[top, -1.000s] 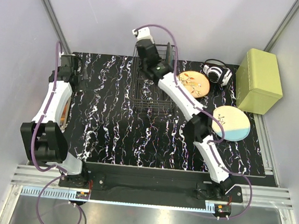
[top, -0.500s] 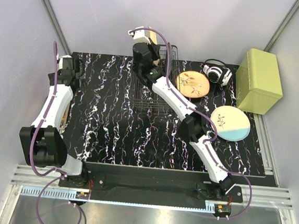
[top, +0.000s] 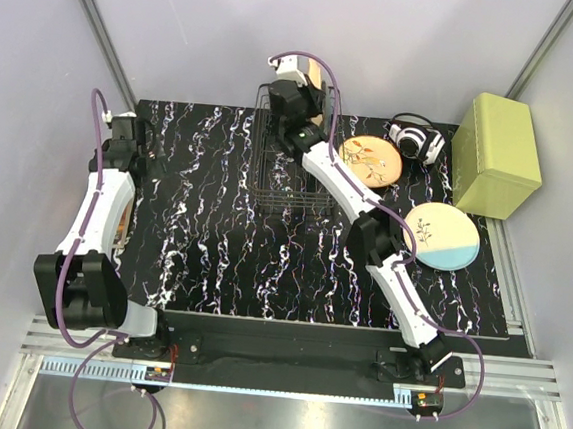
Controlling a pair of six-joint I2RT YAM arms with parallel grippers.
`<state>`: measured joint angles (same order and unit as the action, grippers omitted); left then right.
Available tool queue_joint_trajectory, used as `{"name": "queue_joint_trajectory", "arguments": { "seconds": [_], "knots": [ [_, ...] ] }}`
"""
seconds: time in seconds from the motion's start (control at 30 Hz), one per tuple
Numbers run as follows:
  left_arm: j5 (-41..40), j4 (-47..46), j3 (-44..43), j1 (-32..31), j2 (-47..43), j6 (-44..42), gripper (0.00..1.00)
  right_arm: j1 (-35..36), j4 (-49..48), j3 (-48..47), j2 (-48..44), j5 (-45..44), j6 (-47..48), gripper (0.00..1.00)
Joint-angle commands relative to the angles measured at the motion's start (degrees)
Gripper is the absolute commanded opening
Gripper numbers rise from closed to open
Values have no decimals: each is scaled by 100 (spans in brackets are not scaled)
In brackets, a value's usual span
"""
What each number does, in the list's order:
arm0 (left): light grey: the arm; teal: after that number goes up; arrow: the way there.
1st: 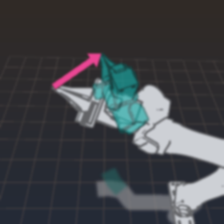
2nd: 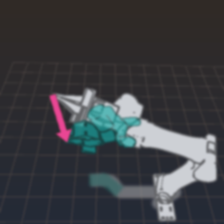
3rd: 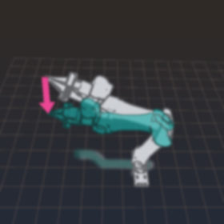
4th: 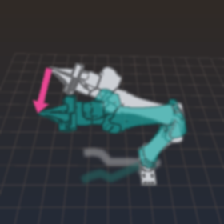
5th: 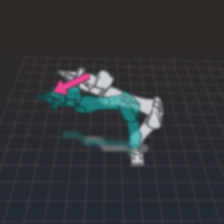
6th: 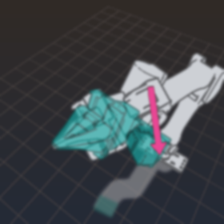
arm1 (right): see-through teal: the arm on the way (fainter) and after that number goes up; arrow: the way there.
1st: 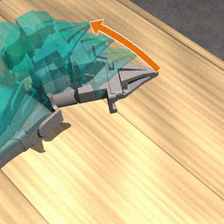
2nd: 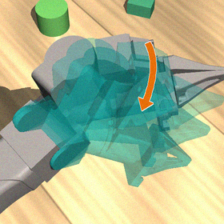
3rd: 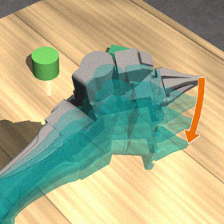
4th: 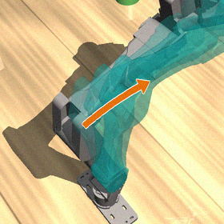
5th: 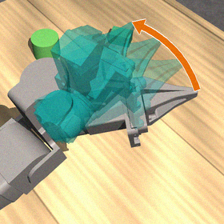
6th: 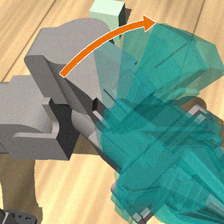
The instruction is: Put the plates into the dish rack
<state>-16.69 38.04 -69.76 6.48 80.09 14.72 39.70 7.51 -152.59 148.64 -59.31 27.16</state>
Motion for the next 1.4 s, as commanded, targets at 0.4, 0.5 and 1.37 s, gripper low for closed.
{"name": "queue_joint_trajectory", "arguments": {
  "seconds": [0.4,0.5,1.37],
  "knots": [
    [280,-130,173,29,-152,-154,99,-77,-593,-332,200,-151,-149,0],
    [315,-139,182,20,-152,-171,99,-77,-601,-324,297,-134,-158,0],
    [377,-52,-107,20,68,-470,99,240,-1253,643,-730,-283,844,46]
  ]
}}
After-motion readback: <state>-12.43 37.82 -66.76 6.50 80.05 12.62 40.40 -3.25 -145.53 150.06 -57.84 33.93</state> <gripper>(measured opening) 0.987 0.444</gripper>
